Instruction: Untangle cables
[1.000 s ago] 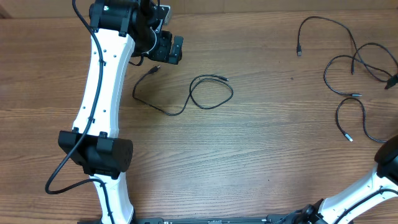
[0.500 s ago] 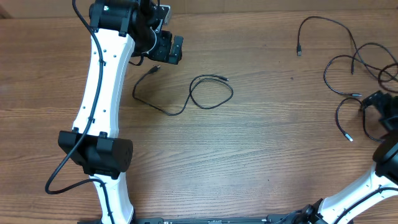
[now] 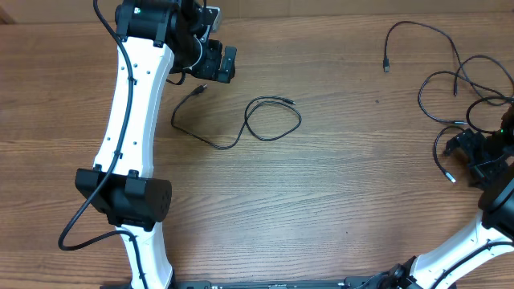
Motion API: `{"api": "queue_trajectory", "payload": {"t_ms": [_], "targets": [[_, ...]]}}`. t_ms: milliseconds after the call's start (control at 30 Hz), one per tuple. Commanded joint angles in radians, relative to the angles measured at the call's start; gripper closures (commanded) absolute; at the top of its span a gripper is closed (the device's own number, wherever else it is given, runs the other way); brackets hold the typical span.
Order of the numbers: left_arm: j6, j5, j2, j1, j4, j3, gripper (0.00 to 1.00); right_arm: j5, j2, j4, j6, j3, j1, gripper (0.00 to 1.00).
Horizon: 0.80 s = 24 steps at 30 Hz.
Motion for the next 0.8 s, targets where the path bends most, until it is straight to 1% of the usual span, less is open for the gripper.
{"api": "queue_trajectory", "payload": {"t_ms": [0,367,567,767], "targets": [[0.016,0.011,-0.02,-0.002,0.002,0.016,0.0,0.026,0.015,0.031,0.016,-0.029,0.005,0.0],[0.016,0.011,-0.02,-0.002,0.002,0.016,0.0,0.03,0.015,0.171,-0.003,-0.029,0.005,0.0],[0.016,0.011,-0.02,-0.002,0.002,0.016,0.0,0.03,0.016,0.295,-0.004,-0.029,0.005,0.0],[0.016,0.011,-0.02,-0.002,0.002,0.016,0.0,0.03,0.016,0.411,-0.061,-0.029,0.005,0.0]]}}
